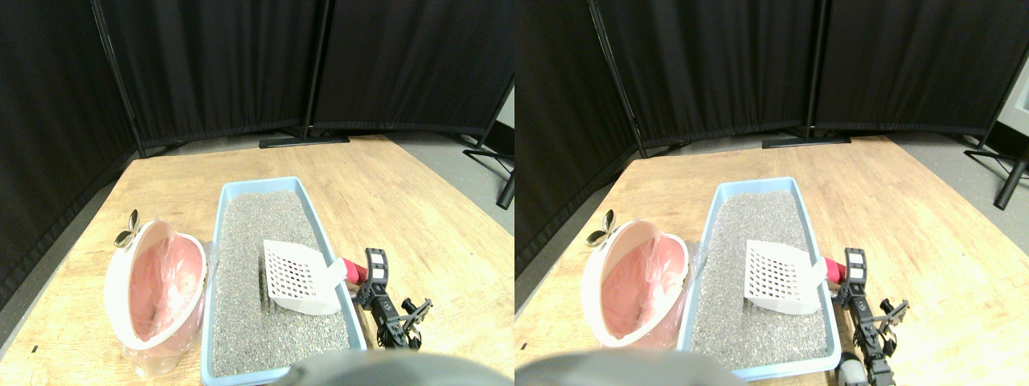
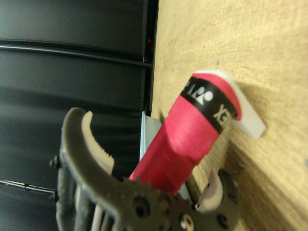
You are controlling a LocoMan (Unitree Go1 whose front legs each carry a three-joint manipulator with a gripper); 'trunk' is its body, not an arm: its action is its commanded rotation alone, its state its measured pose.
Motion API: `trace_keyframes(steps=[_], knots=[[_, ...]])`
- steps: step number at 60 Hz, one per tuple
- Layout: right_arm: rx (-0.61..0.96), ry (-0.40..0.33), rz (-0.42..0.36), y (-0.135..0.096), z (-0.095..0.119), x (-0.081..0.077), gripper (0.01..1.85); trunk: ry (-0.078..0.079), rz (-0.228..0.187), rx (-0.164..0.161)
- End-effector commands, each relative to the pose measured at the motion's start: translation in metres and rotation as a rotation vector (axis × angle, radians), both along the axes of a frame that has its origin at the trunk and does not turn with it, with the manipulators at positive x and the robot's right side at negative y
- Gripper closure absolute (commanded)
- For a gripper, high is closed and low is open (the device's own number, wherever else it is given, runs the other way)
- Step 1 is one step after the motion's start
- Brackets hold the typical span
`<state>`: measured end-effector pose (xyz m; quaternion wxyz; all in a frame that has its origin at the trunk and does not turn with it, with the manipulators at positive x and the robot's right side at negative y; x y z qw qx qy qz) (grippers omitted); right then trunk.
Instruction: Scoop (unimanual)
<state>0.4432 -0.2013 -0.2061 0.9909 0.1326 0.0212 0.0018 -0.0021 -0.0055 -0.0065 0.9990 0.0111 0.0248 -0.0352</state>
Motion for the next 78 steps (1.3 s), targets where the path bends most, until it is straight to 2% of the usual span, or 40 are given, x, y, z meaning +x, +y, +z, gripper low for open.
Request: trace_keyframes(steps=[1, 13, 22, 38, 39, 40, 41, 43, 44, 45, 47, 56, 68, 78], knots=[[-0.008, -0.051, 0.006, 0.002, 0.013, 0.009, 0.84, -0.003, 0.005, -0.020], [0.017, -0.024, 0.006, 0.003, 0.010, 0.018, 0.81, 0.002, 0.007, -0.018], [0.034, -0.009, 0.010, 0.004, 0.007, 0.020, 0.85, 0.000, 0.015, -0.021], [0.028, -0.025, 0.038, 0.009, 0.011, 0.023, 0.96, -0.008, 0.025, -0.026], [0.028, -0.024, 0.041, 0.010, 0.012, 0.022, 1.04, -0.008, 0.025, -0.026], [0.028, -0.024, 0.041, 0.010, 0.012, 0.022, 1.04, -0.008, 0.025, -0.026], [0.029, -0.029, 0.047, 0.010, 0.013, 0.022, 1.17, -0.008, 0.026, -0.026], [0.027, -0.034, 0.053, 0.010, 0.013, 0.022, 1.23, -0.008, 0.026, -0.026], [0.020, -0.050, 0.063, 0.011, 0.012, 0.021, 1.39, -0.007, 0.032, -0.025], [0.020, -0.050, 0.063, 0.011, 0.012, 0.021, 1.39, -0.007, 0.032, -0.025], [-0.007, -0.076, 0.097, 0.011, 0.011, 0.021, 1.81, -0.007, 0.034, -0.025], [-0.020, -0.074, 0.129, 0.009, 0.010, 0.019, 1.81, -0.005, 0.035, -0.031], [-0.034, -0.077, 0.106, 0.004, 0.018, 0.009, 1.81, -0.005, 0.041, -0.037], [-0.065, -0.155, 0.149, 0.001, 0.028, 0.003, 1.81, -0.003, 0.049, -0.042]])
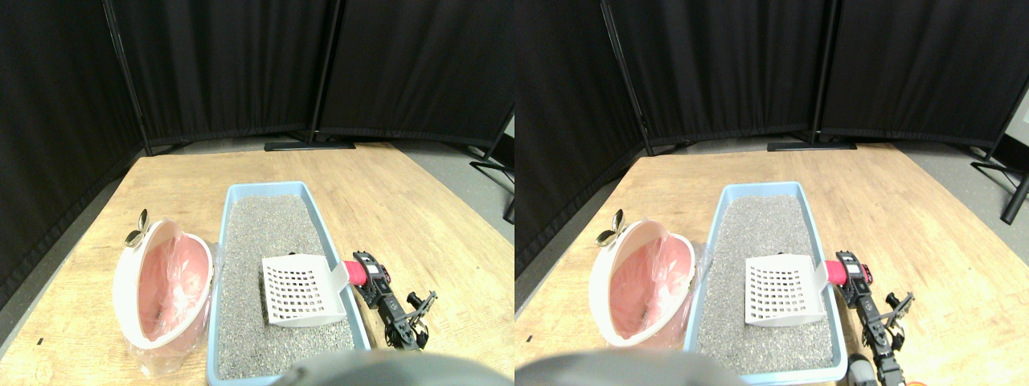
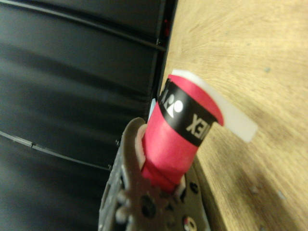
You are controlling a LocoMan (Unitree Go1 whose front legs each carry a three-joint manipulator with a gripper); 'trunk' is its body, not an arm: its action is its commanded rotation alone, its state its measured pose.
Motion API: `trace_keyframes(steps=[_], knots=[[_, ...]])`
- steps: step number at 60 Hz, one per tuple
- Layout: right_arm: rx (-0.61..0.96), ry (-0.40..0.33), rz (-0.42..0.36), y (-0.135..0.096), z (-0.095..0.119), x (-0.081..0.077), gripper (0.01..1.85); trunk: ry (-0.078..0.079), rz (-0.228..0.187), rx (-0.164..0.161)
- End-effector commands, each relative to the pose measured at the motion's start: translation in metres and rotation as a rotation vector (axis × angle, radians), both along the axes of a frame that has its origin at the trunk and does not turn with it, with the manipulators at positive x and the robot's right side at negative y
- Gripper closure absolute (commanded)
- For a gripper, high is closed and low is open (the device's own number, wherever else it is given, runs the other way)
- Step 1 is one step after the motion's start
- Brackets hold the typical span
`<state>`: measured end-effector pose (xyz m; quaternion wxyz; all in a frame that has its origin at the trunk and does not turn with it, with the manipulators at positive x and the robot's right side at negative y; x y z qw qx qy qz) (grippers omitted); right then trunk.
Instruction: Scoop (unimanual)
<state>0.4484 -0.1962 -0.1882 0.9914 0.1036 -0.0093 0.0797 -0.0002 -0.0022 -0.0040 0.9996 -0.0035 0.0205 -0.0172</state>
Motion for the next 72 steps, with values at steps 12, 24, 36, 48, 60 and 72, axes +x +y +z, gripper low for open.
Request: trace_keyframes(steps=[12, 24, 36, 48, 60, 72], knots=[[-0.048, -0.168, 0.027, -0.003, 0.038, -0.011, 1.81, 0.000, 0.022, -0.020], [-0.147, -0.254, 0.044, -0.005, 0.070, -0.003, 1.81, -0.002, 0.026, -0.024], [-0.278, -0.316, 0.037, -0.013, 0.099, 0.010, 1.81, 0.000, 0.031, -0.032], [-0.393, -0.365, 0.044, -0.023, 0.112, 0.027, 1.81, 0.003, 0.033, -0.037], [-0.575, -0.347, 0.003, -0.028, 0.133, 0.043, 1.81, 0.013, 0.032, -0.040], [-0.675, -0.322, 0.005, -0.025, 0.147, 0.055, 1.81, 0.013, 0.027, -0.052]])
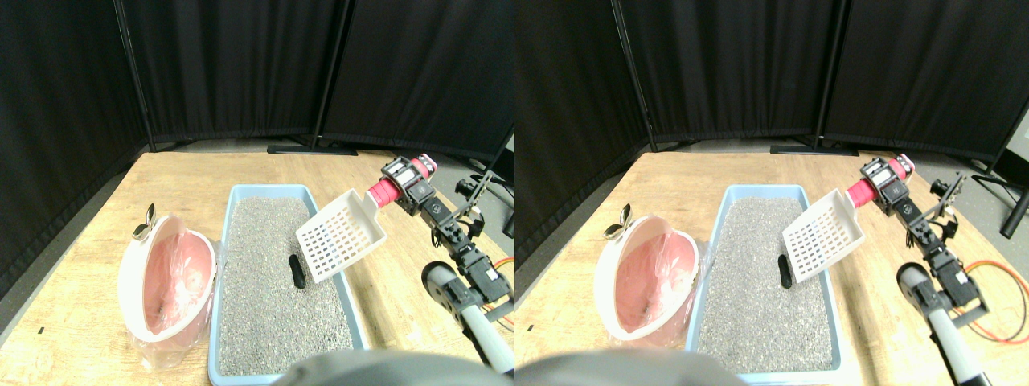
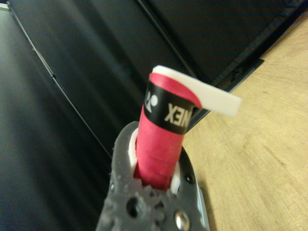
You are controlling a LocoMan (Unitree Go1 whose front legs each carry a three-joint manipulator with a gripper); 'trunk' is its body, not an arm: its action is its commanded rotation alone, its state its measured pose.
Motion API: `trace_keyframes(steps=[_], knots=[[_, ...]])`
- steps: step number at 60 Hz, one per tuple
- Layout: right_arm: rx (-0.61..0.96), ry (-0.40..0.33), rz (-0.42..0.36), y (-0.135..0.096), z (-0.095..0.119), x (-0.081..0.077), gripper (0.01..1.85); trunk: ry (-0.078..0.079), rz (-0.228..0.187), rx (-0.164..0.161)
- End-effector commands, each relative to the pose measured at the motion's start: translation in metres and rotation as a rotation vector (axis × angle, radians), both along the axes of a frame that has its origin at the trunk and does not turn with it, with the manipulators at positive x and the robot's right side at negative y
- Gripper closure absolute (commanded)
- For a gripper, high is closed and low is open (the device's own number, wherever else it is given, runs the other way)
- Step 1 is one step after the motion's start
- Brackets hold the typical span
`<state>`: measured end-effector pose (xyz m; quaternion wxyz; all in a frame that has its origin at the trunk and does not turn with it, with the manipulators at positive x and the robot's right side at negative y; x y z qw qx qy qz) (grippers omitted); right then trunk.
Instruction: Scoop (unimanual)
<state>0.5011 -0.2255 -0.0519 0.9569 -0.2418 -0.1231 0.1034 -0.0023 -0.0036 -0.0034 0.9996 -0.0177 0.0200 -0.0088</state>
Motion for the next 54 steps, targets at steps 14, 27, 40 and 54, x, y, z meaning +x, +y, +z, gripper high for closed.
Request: trace_keyframes(steps=[14, 27, 40, 54], knots=[[-0.118, -0.016, -0.006, 0.013, 0.022, 0.018, 1.81, 0.017, 0.019, -0.040], [-0.238, 0.011, 0.009, 0.027, 0.022, 0.030, 1.81, 0.024, 0.028, -0.050], [-0.287, 0.045, 0.032, 0.034, 0.014, 0.039, 1.81, 0.031, 0.037, -0.065], [-0.334, 0.079, 0.059, 0.037, 0.008, 0.045, 1.81, 0.035, 0.046, -0.077]])
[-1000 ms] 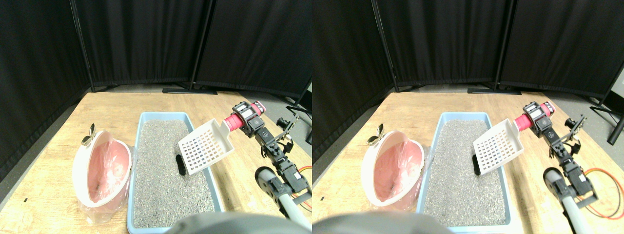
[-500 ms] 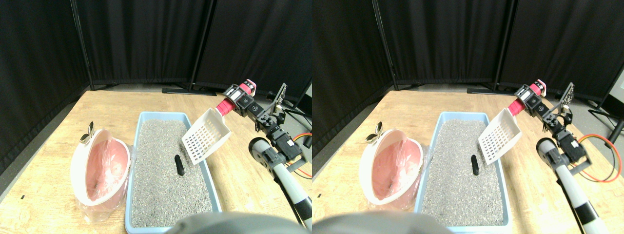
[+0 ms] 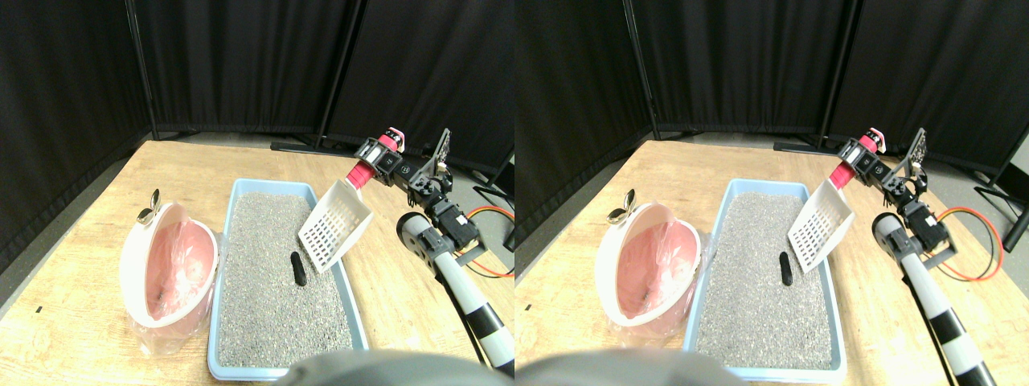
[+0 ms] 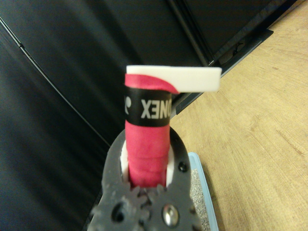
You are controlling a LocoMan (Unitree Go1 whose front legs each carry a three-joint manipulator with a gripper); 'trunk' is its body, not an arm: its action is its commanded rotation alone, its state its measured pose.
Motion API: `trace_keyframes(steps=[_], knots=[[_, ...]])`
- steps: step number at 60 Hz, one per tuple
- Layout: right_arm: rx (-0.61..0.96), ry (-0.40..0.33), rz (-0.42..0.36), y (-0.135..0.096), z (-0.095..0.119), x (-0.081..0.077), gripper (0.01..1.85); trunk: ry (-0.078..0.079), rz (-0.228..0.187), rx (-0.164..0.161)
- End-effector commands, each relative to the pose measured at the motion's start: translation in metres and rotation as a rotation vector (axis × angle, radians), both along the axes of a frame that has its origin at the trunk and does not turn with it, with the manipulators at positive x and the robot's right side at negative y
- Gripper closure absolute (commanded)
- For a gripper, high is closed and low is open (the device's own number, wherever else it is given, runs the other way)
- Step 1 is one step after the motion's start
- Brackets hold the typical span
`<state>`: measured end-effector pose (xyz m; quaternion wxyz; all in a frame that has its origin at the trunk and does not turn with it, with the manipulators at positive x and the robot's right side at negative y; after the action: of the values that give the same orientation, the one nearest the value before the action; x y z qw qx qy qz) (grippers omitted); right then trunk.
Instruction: Scoop (unimanual)
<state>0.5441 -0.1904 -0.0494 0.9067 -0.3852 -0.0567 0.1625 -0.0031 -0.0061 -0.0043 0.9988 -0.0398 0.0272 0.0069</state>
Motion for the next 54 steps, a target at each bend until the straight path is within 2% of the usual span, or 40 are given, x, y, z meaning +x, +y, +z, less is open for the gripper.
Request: trace_keyframes(steps=[1, 12, 14, 17, 18, 29, 35, 36, 45, 54], knots=[[-0.012, -0.035, 0.018, 0.003, 0.005, 0.002, 1.81, 0.019, 0.015, -0.036], [-0.049, -0.003, 0.061, 0.006, 0.002, 0.006, 1.81, 0.022, 0.021, -0.042], [-0.073, -0.007, 0.090, 0.008, 0.002, 0.007, 1.81, 0.023, 0.023, -0.044], [-0.076, -0.008, 0.095, 0.009, 0.001, 0.007, 1.81, 0.023, 0.024, -0.044], [-0.077, -0.013, 0.125, 0.010, 0.001, 0.007, 1.81, 0.023, 0.025, -0.044], [-0.092, -0.004, 0.130, 0.018, -0.002, 0.008, 1.81, 0.028, 0.027, -0.047], [-0.098, 0.015, 0.173, 0.022, -0.014, 0.005, 1.81, 0.029, 0.030, -0.049], [-0.084, 0.026, 0.182, 0.024, -0.023, 0.002, 1.81, 0.030, 0.030, -0.048], [-0.069, 0.043, 0.179, 0.028, -0.043, -0.002, 1.81, 0.032, 0.029, -0.045], [-0.054, 0.072, 0.171, 0.028, -0.052, -0.003, 1.81, 0.035, 0.029, -0.041]])
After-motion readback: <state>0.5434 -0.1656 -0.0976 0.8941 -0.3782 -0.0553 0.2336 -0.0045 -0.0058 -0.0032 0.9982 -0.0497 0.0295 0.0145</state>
